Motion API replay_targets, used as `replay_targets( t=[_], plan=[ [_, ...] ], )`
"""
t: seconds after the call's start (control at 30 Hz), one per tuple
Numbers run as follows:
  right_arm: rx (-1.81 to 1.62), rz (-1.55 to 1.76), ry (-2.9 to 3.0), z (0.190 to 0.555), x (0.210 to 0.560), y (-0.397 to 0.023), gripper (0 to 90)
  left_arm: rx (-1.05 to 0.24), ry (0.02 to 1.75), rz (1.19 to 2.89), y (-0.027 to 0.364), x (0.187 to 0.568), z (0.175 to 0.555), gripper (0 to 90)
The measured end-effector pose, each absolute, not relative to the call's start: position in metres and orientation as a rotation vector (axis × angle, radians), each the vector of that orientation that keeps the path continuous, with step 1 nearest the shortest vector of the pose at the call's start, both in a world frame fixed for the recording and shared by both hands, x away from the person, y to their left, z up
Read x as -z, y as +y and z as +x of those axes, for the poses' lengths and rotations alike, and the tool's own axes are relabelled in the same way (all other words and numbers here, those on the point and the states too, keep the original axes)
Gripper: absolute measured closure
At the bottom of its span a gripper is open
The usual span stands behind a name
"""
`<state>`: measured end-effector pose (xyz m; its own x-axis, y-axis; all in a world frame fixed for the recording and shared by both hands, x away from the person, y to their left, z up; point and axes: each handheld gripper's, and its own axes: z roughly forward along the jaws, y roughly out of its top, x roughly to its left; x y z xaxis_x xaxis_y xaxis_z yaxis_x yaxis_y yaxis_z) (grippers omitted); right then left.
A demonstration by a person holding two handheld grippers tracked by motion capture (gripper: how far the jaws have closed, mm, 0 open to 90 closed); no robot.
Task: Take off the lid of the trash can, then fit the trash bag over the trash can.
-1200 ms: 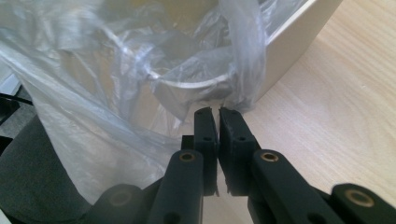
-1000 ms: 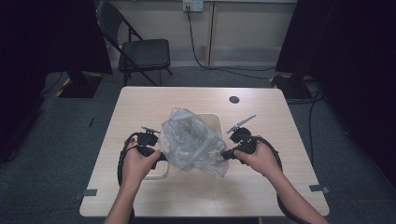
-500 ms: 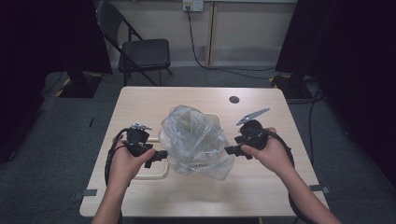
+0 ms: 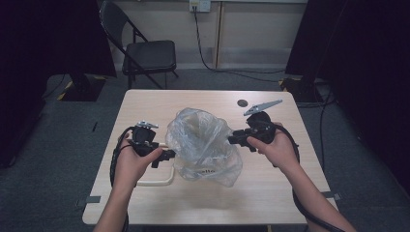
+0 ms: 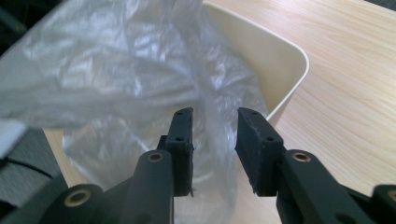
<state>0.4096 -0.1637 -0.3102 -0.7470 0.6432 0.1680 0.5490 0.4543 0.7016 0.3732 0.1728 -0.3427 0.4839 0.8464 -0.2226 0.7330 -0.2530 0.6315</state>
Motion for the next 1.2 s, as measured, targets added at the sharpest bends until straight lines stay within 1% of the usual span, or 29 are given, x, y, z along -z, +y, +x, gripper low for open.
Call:
replay_targets(
  t=[0.07, 0.1, 0.13, 0.23, 0.3, 0.43, 0.47, 0.53, 0.6, 0.63, 0.7, 0.77, 0.8, 0.9, 0.97, 1.0, 1.07, 1.1, 1.13, 1.17, 1.2],
  plan=[
    [-1.200, 1.094, 2.564, 0.414, 0.311, -0.164, 76.0, -0.213, 1.299, 2.039, 0.173, 0.341, 0.375, 27.0],
    [-1.200, 1.094, 2.564, 0.414, 0.311, -0.164, 76.0, -0.213, 1.299, 2.039, 0.173, 0.341, 0.375, 27.0],
    [-1.192, 1.121, 2.555, 0.417, 0.312, -0.165, 79.3, -0.212, 1.294, 2.043, 0.173, 0.339, 0.377, 27.0],
    [-1.174, 1.131, 2.571, 0.420, 0.312, -0.165, 79.3, -0.225, 1.288, 2.048, 0.173, 0.336, 0.379, 26.9],
    [-1.154, 1.136, 2.577, 0.423, 0.312, -0.166, 78.7, -0.209, 1.292, 2.052, 0.172, 0.336, 0.381, 26.7],
    [-1.157, 1.161, 2.556, 0.430, 0.313, -0.169, 76.0, -0.225, 1.302, 2.037, 0.174, 0.333, 0.385, 26.9],
    [-1.169, 1.183, 2.554, 0.433, 0.314, -0.173, 74.1, -0.230, 1.293, 2.047, 0.176, 0.332, 0.386, 26.9],
    [-1.172, 1.183, 2.551, 0.434, 0.314, -0.173, 74.1, -0.233, 1.305, 2.035, 0.176, 0.332, 0.387, 27.0],
    [-1.154, 1.189, 2.558, 0.437, 0.313, -0.178, 77.8, -0.227, 1.316, 2.028, 0.178, 0.331, 0.392, 27.6],
    [-1.154, 1.189, 2.558, 0.437, 0.313, -0.178, 77.8, -0.227, 1.316, 2.028, 0.178, 0.331, 0.392, 27.7],
    [-1.137, 1.204, 2.557, 0.442, 0.314, -0.181, 81.1, -0.209, 1.318, 2.002, 0.178, 0.332, 0.398, 32.2],
    [-1.138, 1.210, 2.555, 0.444, 0.316, -0.182, 81.8, -0.207, 1.318, 1.997, 0.177, 0.333, 0.399, 31.8],
    [-1.150, 1.227, 2.555, 0.446, 0.318, -0.182, 84.6, -0.211, 1.321, 1.997, 0.175, 0.335, 0.401, 32.7],
    [-1.186, 1.238, 2.551, 0.448, 0.321, -0.182, 88.6, -0.191, 1.311, 1.999, 0.170, 0.339, 0.404, 33.3],
    [-1.181, 1.243, 2.547, 0.449, 0.322, -0.181, 89.4, -0.178, 1.310, 1.996, 0.169, 0.340, 0.404, 44.2],
    [-1.185, 1.247, 2.559, 0.451, 0.326, -0.180, 90.0, -0.151, 1.307, 1.992, 0.166, 0.344, 0.408, 41.4],
    [-1.181, 1.255, 2.550, 0.452, 0.327, -0.180, 90.0, -0.146, 1.309, 2.000, 0.164, 0.346, 0.409, 43.0],
    [-1.173, 1.262, 2.559, 0.453, 0.329, -0.180, 90.0, -0.130, 1.307, 2.003, 0.163, 0.348, 0.410, 51.3],
    [-1.154, 1.276, 2.554, 0.453, 0.332, -0.180, 90.0, -0.111, 1.303, 1.996, 0.162, 0.350, 0.411, 51.9],
    [-1.157, 1.274, 2.552, 0.454, 0.334, -0.180, 90.0, -0.111, 1.303, 1.996, 0.162, 0.350, 0.411, 57.6],
    [-1.163, 1.283, 2.552, 0.454, 0.335, -0.180, 90.0, -0.068, 1.315, 2.002, 0.159, 0.353, 0.410, 65.0]
  ],
)
